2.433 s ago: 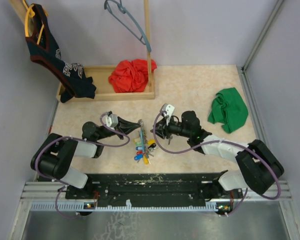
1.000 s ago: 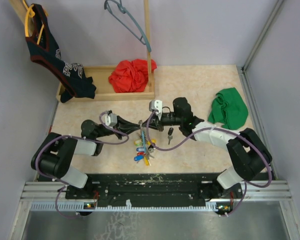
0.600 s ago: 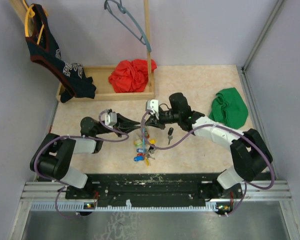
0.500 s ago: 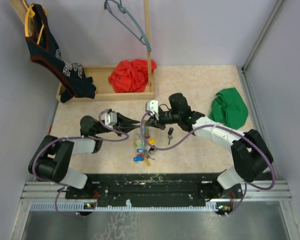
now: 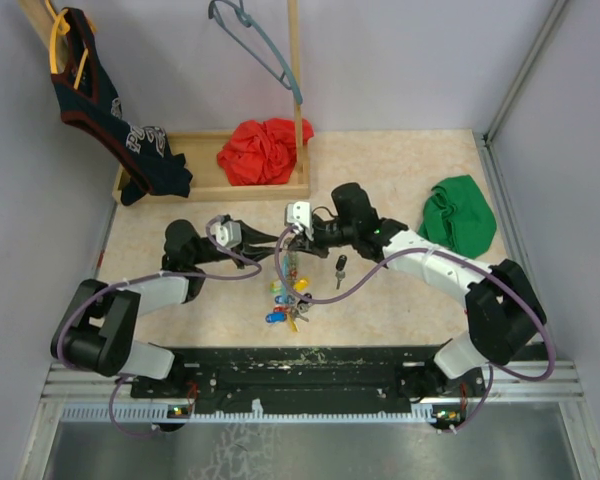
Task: Put the keys on the keyring
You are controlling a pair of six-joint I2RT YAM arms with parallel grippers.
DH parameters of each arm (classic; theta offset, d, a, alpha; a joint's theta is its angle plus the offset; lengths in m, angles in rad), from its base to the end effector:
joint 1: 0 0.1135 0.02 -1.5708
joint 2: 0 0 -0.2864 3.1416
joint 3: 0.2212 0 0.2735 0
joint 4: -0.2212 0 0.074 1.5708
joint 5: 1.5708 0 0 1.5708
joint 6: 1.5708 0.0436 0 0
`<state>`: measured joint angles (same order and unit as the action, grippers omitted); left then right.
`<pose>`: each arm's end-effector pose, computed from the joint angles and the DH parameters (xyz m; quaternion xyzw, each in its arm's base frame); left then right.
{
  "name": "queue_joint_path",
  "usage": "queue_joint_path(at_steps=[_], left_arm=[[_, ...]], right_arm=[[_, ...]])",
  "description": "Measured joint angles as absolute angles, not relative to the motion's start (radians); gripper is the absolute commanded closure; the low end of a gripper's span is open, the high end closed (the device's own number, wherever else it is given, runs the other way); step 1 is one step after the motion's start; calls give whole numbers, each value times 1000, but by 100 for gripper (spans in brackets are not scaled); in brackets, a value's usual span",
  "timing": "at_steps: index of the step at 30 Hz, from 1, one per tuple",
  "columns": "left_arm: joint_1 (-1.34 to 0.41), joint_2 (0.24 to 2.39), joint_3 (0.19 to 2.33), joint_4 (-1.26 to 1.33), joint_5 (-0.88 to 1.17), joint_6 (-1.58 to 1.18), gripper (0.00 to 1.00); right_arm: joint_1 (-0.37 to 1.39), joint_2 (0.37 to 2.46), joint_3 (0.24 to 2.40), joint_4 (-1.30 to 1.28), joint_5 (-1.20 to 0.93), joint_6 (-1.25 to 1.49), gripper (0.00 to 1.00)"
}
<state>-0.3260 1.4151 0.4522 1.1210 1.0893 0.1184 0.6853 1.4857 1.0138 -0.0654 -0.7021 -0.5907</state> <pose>0.2437 -0.1232 0.2265 0.5068 0.4546 -0.4019 0.6123 0.2553 0.2451 0.2761 -0.6227 0.5546 0.3206 0.4493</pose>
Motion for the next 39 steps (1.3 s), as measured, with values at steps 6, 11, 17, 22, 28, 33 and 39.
queue_joint_path(at_steps=[6, 11, 17, 22, 28, 33, 39], left_arm=[[-330, 1404, 475, 1039, 1093, 170, 69], [-330, 1377, 484, 966, 1101, 223, 70], [-331, 1353, 513, 880, 1111, 285, 75], [-335, 1351, 529, 818, 1116, 325, 75], [-347, 1351, 540, 768, 1116, 361, 78], [-353, 1351, 542, 752, 1116, 375, 80], [-361, 1344, 542, 746, 1110, 383, 83]], right_arm=[[692, 1485, 1044, -99, -698, -621, 100], [693, 1483, 1066, -131, -697, -654, 100], [694, 1483, 1112, -192, -696, -690, 100], [702, 1483, 1135, -218, -696, -712, 100], [709, 1483, 1147, -249, -695, -727, 100], [713, 1483, 1148, -256, -693, -733, 100], [719, 1483, 1157, -267, -685, -733, 100]])
